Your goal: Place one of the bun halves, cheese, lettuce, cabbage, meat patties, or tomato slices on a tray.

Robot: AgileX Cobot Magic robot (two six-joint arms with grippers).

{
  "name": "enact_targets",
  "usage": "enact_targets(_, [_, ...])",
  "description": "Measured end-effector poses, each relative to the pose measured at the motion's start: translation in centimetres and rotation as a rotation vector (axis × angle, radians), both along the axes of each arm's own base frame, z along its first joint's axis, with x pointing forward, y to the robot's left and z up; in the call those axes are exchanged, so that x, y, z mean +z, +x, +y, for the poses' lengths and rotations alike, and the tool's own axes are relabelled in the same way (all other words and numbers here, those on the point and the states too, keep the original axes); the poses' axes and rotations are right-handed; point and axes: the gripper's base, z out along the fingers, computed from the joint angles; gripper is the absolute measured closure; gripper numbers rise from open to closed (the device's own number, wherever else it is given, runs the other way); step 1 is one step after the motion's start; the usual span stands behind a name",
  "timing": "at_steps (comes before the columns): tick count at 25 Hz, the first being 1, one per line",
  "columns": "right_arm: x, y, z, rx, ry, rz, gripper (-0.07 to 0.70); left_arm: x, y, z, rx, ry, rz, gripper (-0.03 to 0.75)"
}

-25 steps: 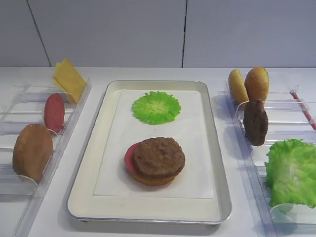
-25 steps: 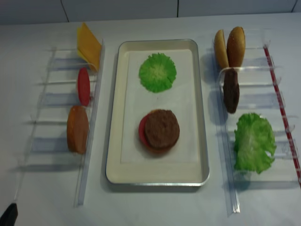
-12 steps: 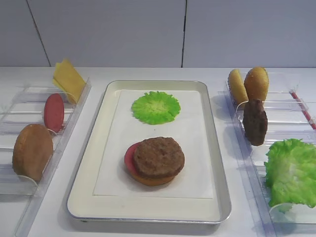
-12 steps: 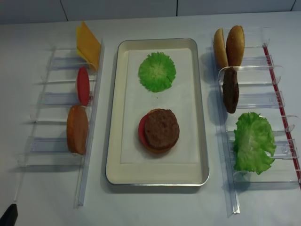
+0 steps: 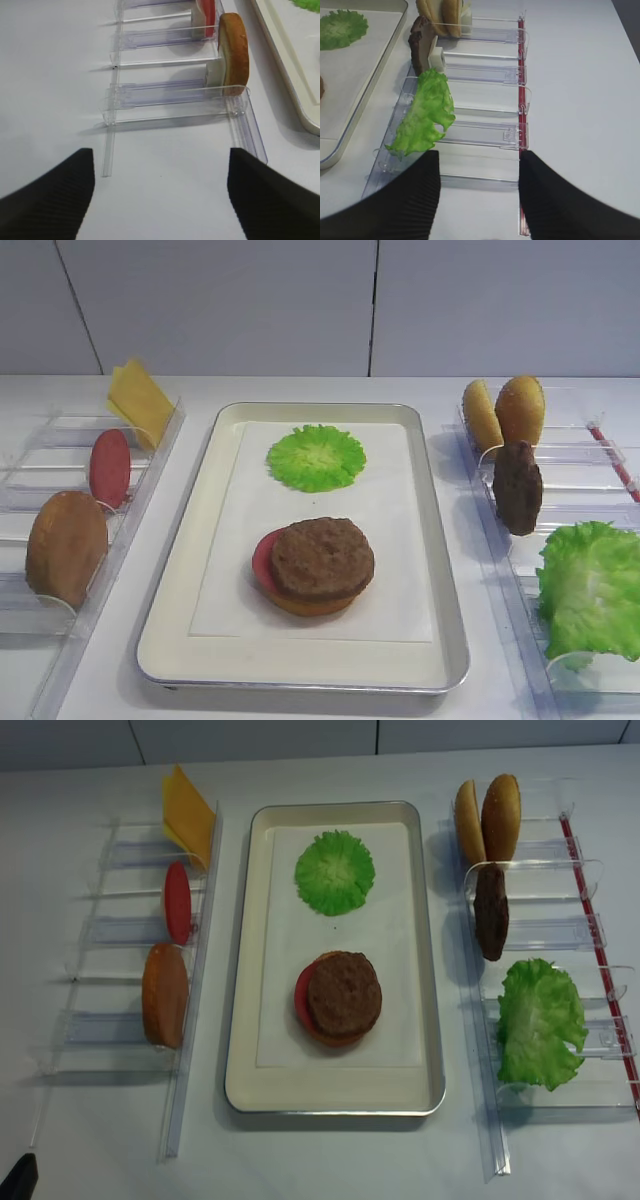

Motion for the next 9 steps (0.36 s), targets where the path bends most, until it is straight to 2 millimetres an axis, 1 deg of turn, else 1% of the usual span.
enact_targets(9, [0.00,0.00,0.00,0.000,0.000,0.000,0.224,0.00,0.00,0.00,0.000,0.000,0.000,0.715])
